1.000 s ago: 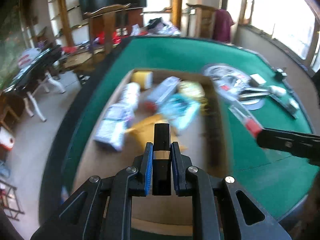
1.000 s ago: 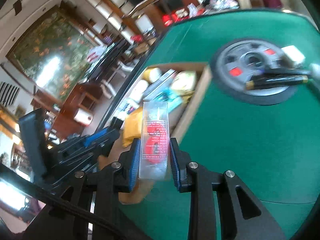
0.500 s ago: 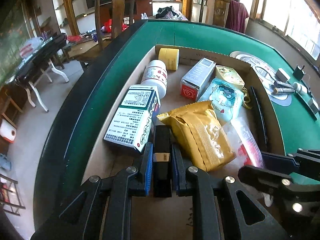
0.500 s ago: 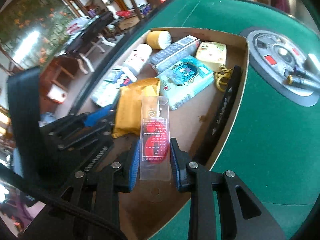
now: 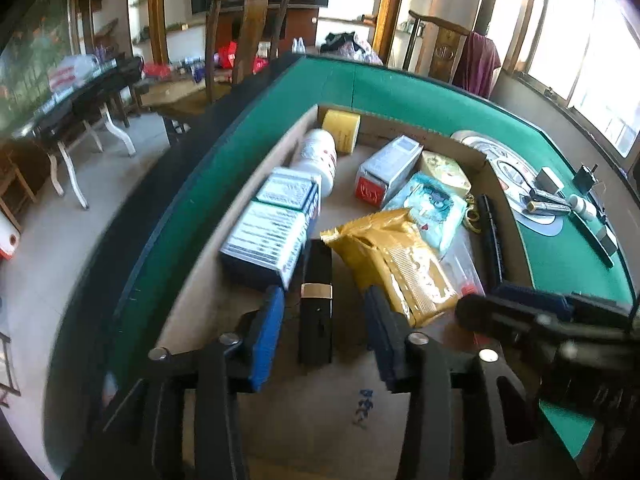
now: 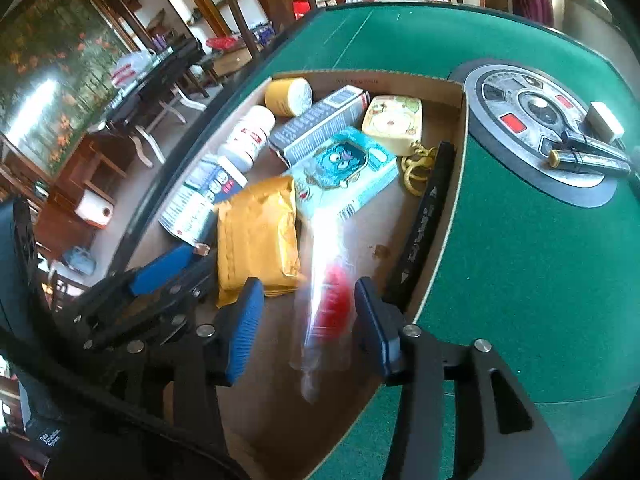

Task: Organize objects
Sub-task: 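Open both grippers to drop the tube and packet into the tray, then swing both grippers back over the items on the felt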

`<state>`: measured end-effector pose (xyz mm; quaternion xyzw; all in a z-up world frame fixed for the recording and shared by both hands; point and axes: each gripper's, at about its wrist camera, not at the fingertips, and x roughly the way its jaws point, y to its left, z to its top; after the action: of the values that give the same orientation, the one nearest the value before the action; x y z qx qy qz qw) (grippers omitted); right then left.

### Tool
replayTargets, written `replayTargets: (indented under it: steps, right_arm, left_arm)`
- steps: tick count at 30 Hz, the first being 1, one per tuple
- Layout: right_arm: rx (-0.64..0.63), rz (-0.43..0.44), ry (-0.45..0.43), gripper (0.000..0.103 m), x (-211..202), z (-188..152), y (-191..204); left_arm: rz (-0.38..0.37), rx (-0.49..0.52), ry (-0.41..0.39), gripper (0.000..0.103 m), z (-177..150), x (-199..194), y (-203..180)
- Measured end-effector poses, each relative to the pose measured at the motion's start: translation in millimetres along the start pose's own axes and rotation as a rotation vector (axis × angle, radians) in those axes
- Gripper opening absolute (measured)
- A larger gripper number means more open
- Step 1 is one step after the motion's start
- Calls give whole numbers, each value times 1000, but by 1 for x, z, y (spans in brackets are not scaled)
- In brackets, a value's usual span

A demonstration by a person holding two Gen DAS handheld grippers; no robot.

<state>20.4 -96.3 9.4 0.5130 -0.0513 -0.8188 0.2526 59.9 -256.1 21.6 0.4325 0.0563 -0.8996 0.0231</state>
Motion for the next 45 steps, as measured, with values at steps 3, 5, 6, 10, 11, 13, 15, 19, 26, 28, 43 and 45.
replayTargets:
  steps: [3,5,6,10,11,13,15,19,26,28,43,45]
  right_arm:
    - [14,20,-47,46,-14,1,-7]
    - [19,17,-82,47,-27,-1,-16]
    - [23,10,-97,48,-32,-2,-20]
    - [57,-39,-155,48,-51,-8,-44]
    - [70,-45,-165,48,-56,-9,-51]
    - [89,-47,-173,48,-62,-6,-58]
    - [110,-54,-185,48,-70,-9,-70]
    - [119,-89,-215,48,-81,-13,-87]
    - [141,-140,-243,48,-95,-19,-116]
    - [137,-171,-247,48,-98,-20,-122]
    - [9,-435,-338,60,-127,-31,-150]
    - [0,-457,-340,60,-129,-31,-154]
  left_arm:
    - [48,26,-51,44,-1,-19,-2]
    - [61,32,-95,44,-3,-32,-5]
    - [46,31,-136,46,-4,-40,-8]
    - [28,38,-246,67,3,-47,-18]
    - [22,47,-259,67,7,-44,-23]
    - [23,73,-282,68,13,-29,-33]
    - [38,97,-244,68,18,-13,-43]
    - [134,130,-121,67,15,13,-59]
    - [217,117,-118,68,8,8,-76]
    - [242,119,-114,68,8,8,-80]
    - [188,53,-341,72,16,-62,-125]
    - [175,90,-337,73,17,-61,-139]
